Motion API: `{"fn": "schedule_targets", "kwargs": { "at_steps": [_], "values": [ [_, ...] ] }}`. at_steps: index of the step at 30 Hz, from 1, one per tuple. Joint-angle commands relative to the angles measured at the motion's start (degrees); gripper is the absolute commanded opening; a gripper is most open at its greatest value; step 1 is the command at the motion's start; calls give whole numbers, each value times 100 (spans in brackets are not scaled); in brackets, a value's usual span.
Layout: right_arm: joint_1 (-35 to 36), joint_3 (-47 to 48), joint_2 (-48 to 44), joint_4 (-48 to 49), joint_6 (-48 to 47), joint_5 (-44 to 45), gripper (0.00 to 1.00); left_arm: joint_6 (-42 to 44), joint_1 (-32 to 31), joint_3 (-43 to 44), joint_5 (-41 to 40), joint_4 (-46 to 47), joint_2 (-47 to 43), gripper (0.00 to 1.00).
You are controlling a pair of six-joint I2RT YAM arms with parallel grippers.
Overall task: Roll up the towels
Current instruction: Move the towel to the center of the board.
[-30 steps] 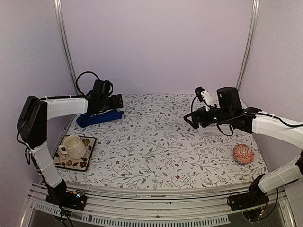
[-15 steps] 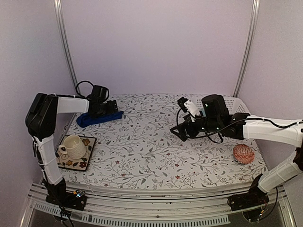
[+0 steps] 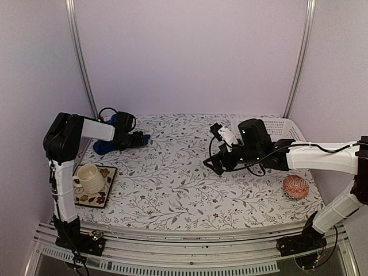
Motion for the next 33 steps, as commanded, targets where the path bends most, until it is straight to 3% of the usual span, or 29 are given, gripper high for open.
{"fn": "schedule_targets", "kwargs": {
  "at_steps": [1, 3, 9, 12, 14, 15, 23, 33],
  "values": [
    [22, -86, 20, 115, -43, -75, 99, 54, 98, 131, -97, -14, 242, 86],
    [17, -83, 31, 138, -51, -89, 99, 68, 110, 195, -117, -24, 333, 80],
    [17, -78, 98, 119, -44, -111, 99, 67, 122, 384, -112, -108, 640, 46],
    [22, -75, 103, 124, -61, -99, 99, 47, 128, 373, -130, -96, 658, 24],
    [15, -73, 116, 124, -66, -105, 99, 60, 124, 361, -112, -78, 625, 3],
    [17, -72, 116, 134, -74, -113, 99, 77, 128, 340, -110, -83, 593, 0],
    [19, -130, 22, 169, -131, -83, 99, 164, -234, -287, -62, 239, -152, 0],
    [17, -150, -348, 29, -102, 14, 99, -201, -1555, -1531, 14, 1017, -1075, 0]
  ]
}}
